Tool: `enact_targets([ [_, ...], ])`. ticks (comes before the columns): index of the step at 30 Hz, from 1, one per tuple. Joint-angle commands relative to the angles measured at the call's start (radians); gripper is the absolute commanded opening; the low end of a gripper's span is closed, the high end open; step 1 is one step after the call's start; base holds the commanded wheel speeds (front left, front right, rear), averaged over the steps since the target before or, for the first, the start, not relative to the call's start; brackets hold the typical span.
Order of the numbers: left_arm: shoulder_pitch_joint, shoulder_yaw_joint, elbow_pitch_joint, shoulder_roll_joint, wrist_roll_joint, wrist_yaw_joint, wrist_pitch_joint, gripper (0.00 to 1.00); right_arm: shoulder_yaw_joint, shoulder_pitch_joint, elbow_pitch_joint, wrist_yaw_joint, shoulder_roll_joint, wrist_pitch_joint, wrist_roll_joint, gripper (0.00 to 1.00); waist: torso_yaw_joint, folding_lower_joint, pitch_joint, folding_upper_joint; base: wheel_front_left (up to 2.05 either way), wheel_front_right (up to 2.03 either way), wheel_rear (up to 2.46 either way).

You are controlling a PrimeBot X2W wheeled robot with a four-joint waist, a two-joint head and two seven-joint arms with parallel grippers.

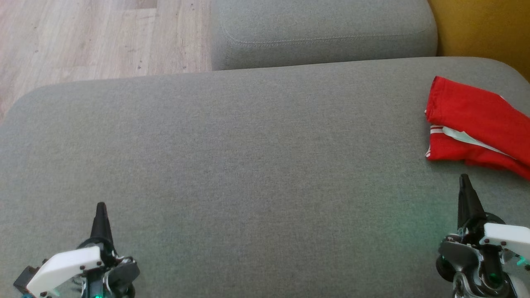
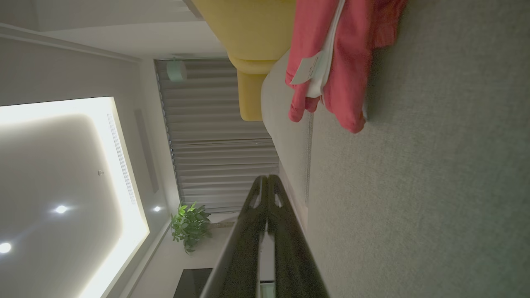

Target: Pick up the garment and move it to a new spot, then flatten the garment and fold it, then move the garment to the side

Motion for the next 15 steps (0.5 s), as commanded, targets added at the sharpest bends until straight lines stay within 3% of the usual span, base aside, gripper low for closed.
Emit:
enact_targets([
  [1,-0.051,0.036,-0.029,0.006,-0.004,-0.007,0.007,0.00,0.019,-0.052,-0.030,0.008,-0.018,0.007,0.007,0.00,0.000,0.0000,0.000,0.0000,0.00,0.00,0.00],
  [15,-0.052,0.038,-0.029,0.005,-0.003,-0.007,0.009,0.00,0.014,-0.053,-0.030,0.008,-0.014,0.011,0.002,0.00,0.000,0.0000,0.000,0.0000,0.00,0.00,0.00],
])
